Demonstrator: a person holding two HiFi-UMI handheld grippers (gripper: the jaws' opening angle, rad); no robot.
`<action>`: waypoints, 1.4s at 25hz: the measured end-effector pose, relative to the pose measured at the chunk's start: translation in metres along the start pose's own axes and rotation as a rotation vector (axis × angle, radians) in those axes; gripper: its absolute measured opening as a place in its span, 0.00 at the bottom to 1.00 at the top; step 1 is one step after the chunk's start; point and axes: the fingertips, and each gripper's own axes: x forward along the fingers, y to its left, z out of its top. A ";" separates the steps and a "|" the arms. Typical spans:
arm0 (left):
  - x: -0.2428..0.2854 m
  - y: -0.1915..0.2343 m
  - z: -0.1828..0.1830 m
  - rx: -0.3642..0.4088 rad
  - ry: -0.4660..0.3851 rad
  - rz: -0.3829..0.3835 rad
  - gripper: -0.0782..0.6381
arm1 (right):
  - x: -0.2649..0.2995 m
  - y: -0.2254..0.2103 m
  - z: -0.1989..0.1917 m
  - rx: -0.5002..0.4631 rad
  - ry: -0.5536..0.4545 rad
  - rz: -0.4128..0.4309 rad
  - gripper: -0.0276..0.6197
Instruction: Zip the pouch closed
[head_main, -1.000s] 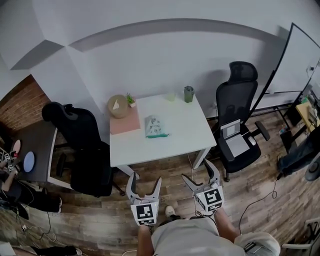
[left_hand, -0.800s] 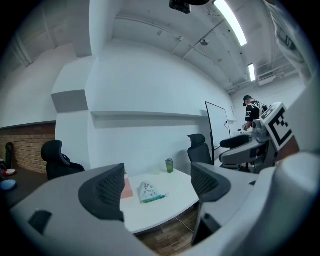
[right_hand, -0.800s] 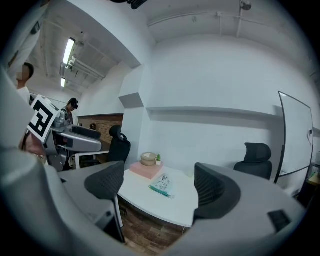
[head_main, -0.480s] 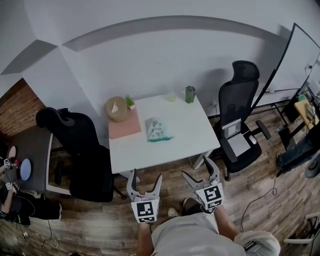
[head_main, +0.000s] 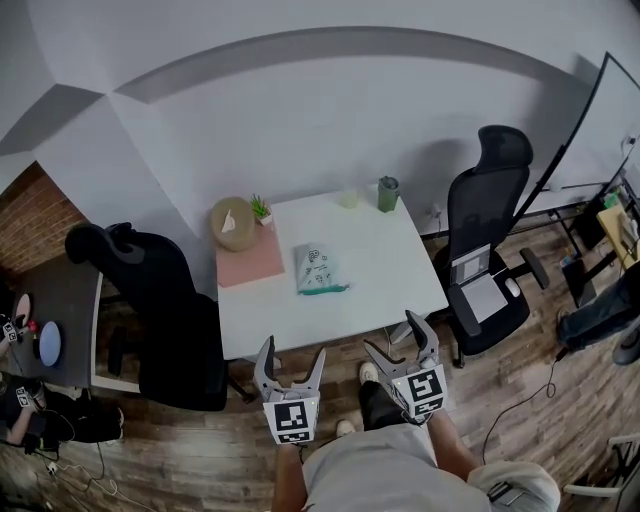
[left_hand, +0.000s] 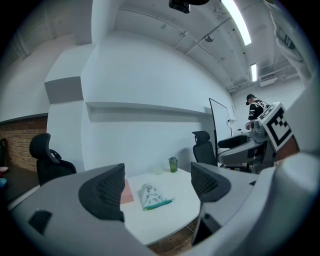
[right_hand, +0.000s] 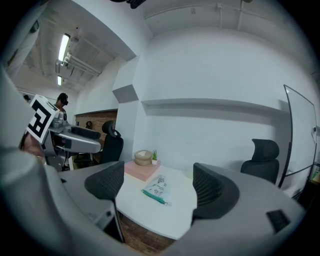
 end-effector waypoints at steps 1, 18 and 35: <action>0.007 0.002 0.000 -0.001 0.003 0.004 0.67 | 0.007 -0.004 -0.001 0.001 0.002 0.007 0.72; 0.121 0.011 -0.001 0.005 0.089 0.114 0.67 | 0.113 -0.083 0.002 0.014 0.001 0.161 0.68; 0.202 0.006 -0.052 -0.009 0.223 0.194 0.62 | 0.194 -0.121 -0.059 0.004 0.125 0.372 0.46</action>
